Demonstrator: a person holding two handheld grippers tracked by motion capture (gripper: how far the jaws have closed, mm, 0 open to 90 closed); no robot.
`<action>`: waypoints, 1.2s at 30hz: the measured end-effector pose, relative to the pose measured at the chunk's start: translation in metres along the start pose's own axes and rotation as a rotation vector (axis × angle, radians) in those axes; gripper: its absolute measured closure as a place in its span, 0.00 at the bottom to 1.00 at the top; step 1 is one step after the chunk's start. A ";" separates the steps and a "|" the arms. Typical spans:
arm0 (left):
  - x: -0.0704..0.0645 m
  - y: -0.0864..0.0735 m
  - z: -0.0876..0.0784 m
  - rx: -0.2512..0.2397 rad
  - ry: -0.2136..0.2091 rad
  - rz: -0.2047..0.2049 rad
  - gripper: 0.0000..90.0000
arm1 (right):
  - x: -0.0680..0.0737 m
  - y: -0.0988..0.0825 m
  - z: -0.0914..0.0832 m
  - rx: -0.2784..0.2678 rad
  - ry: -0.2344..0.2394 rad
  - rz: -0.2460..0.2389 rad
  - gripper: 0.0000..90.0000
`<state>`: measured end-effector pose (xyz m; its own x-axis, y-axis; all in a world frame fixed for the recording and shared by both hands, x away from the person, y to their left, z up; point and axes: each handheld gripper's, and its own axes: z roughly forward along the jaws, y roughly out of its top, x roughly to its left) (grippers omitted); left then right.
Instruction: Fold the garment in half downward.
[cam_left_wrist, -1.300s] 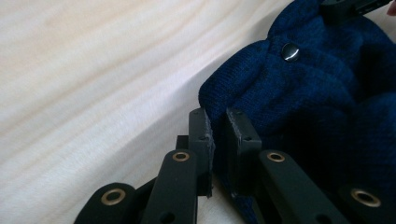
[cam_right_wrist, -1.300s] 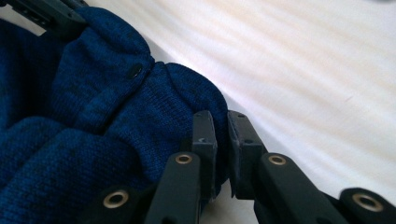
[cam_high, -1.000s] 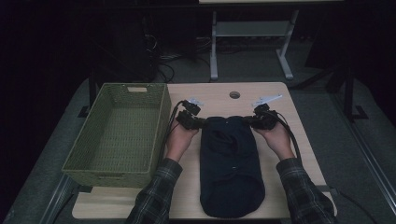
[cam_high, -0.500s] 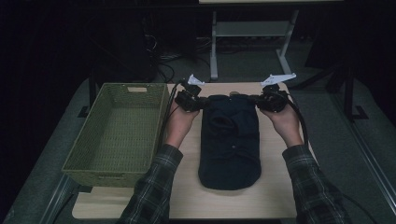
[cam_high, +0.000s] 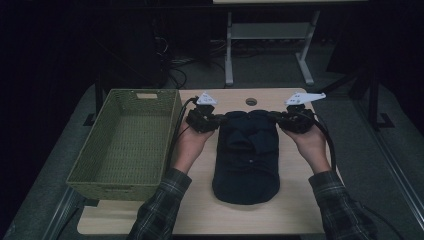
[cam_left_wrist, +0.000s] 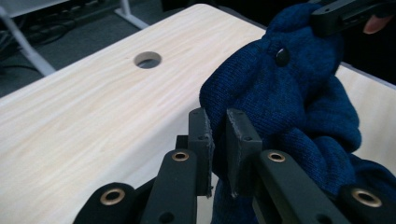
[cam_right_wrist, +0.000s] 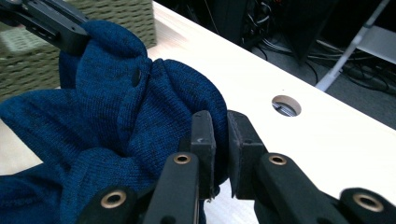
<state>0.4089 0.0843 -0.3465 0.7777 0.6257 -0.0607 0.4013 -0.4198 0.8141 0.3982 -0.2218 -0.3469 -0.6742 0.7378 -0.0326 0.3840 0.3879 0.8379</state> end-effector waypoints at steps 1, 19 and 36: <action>-0.002 -0.001 -0.001 -0.006 -0.009 -0.002 0.90 | 0.002 -0.002 -0.002 -0.005 0.005 -0.001 0.91; -0.032 -0.030 -0.023 -0.008 -0.105 0.053 0.90 | 0.032 -0.033 -0.033 -0.038 0.058 -0.008 0.88; -0.055 -0.068 -0.028 0.081 -0.135 0.108 0.89 | 0.068 -0.078 -0.042 -0.008 0.136 0.021 0.87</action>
<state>0.3252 0.0968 -0.3823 0.8740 0.4825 -0.0568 0.3453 -0.5345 0.7714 0.2959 -0.2251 -0.3917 -0.7454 0.6640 0.0588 0.3942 0.3680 0.8421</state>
